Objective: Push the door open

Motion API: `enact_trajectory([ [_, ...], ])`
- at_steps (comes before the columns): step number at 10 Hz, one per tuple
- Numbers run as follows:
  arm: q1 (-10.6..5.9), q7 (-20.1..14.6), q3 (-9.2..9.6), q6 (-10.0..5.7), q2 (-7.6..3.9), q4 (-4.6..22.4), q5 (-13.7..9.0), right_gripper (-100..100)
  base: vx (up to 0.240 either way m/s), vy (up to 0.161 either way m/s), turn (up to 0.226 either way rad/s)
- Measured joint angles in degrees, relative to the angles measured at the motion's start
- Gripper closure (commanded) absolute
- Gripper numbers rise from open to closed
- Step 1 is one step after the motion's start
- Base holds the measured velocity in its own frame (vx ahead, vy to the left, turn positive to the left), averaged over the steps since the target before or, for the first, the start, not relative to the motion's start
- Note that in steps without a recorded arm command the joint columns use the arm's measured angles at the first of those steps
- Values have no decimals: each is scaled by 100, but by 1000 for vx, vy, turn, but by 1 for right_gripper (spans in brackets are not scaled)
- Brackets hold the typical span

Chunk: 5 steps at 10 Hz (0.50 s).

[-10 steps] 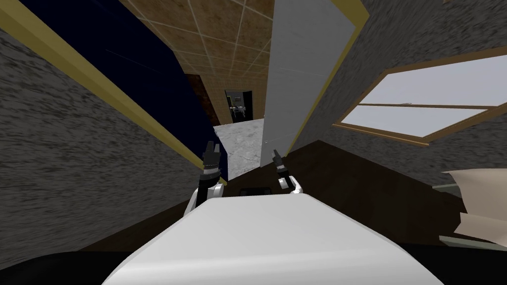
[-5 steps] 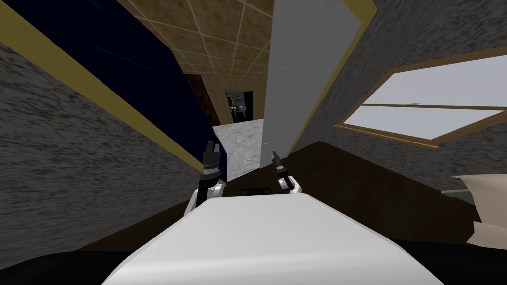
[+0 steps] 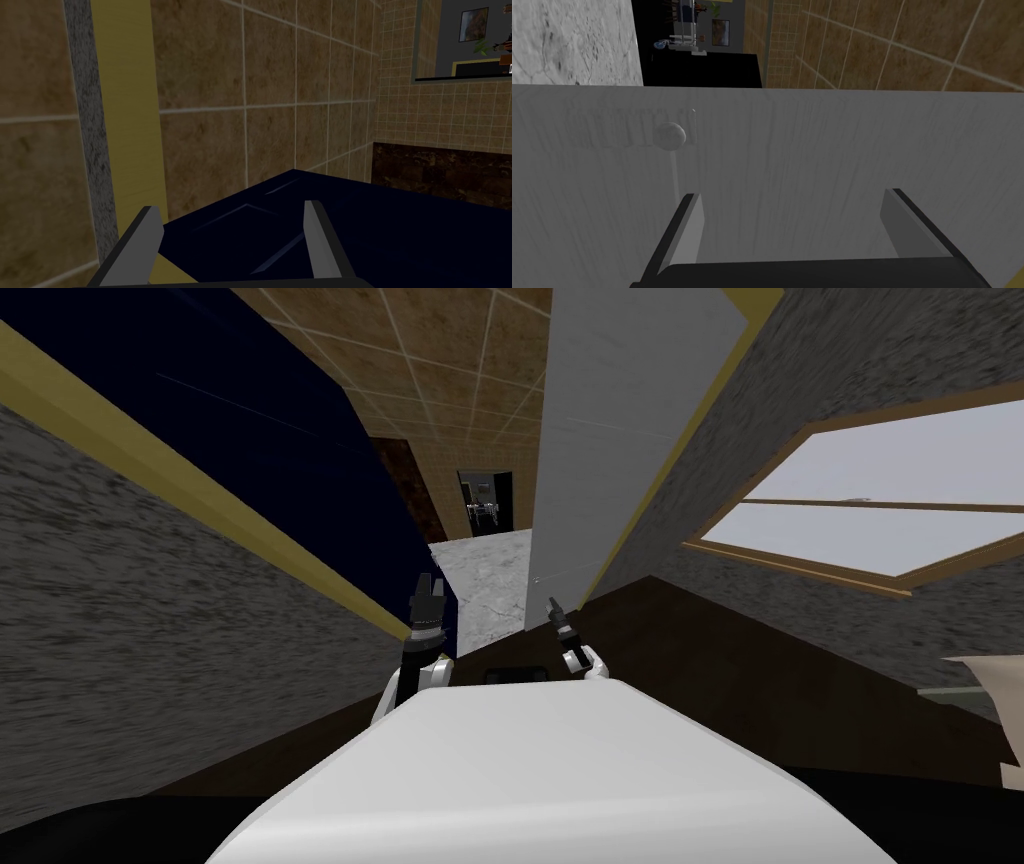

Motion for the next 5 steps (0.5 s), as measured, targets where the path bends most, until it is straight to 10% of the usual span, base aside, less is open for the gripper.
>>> enact_trajectory([
  [5,-235,-193,-1,-73,-56,612,94,-100,58,-38,20],
])
